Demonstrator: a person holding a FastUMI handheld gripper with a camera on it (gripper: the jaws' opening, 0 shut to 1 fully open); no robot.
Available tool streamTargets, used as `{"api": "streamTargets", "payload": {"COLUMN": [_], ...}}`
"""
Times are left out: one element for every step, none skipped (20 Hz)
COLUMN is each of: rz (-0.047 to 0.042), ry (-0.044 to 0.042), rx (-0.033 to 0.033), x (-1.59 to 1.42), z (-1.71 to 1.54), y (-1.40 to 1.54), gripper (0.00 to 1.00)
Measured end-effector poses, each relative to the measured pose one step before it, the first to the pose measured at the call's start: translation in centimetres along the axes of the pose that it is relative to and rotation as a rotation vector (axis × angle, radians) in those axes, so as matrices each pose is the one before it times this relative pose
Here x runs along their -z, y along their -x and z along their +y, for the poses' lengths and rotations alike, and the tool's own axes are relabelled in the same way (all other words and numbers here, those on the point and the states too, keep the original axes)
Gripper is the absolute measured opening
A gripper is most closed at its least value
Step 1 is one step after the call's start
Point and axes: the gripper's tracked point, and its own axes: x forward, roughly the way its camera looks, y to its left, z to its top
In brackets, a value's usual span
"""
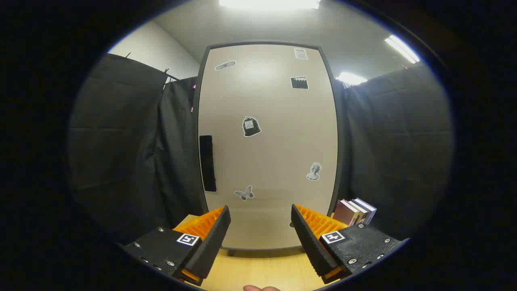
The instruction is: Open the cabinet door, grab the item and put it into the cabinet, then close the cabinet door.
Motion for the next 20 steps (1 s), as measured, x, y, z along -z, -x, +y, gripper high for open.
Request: {"api": "streamTargets", "payload": {"rz": [0.0049, 0.00478, 0.00431, 0.00081, -0.00241, 0.00196, 0.00221, -0.00289, -0.00577, -0.00397, -0.00043, 0.00037, -0.00129, -0.00158, -0.00125, -0.00053, 0.00265, 0.0028, 0.00235, 0.00081], "ry": [-0.00227, -0.00591, -0.00489, -0.00049, 0.00284, 0.00252, -0.00555, -0.00779, 0.00204, 0.00999, 0.00676, 0.00284, 0.00018, -0.00139, -0.00085, -0.00091, 0.00024, 0.00135, 0.0024, 0.00156], "rx": [-0.00074, -0.00081, -0.00241, -0.00217, 0.00165, 0.0007, -0.0061, -0.00312, 0.00112, 0.00082, -0.00159, -0.00103, -0.00022, -0.00003, 0.00115, -0.00051, -0.00148, -0.00152, 0.00008, -0.00208], "x": [0.103, 0.085, 0.037, -0.079, -0.111, -0.095, -0.032, -0.234, -0.255, -0.166, 0.05, -0.012, -0.025, -0.117, -0.072, -0.01, 0.012, 0.096, 0.047, -0.01], "z": [-0.046, -0.025, 0.006, -0.023, -0.129, -0.067, 0.116, 0.113, -0.064, -0.051, 0.064, 0.07, 0.01, 0.039, -0.033, 0.011, 0.057, 0.038, 0.014, 0.089], "y": [-0.114, -0.061, -0.184, -0.054, -0.146, -0.042, -0.074, -0.092, -0.088, -0.126, -0.007, 0.007, -0.013, 0.032, -0.049, -0.053, -0.042, -0.007, -0.058, -0.017], "gripper": [0.94, 0.94, 0.94, 0.94, 0.94, 0.94, 0.94, 0.94, 0.94, 0.94, 0.94, 0.94, 0.94, 0.94, 0.94, 0.94, 0.94, 0.94, 0.94, 0.94]}}
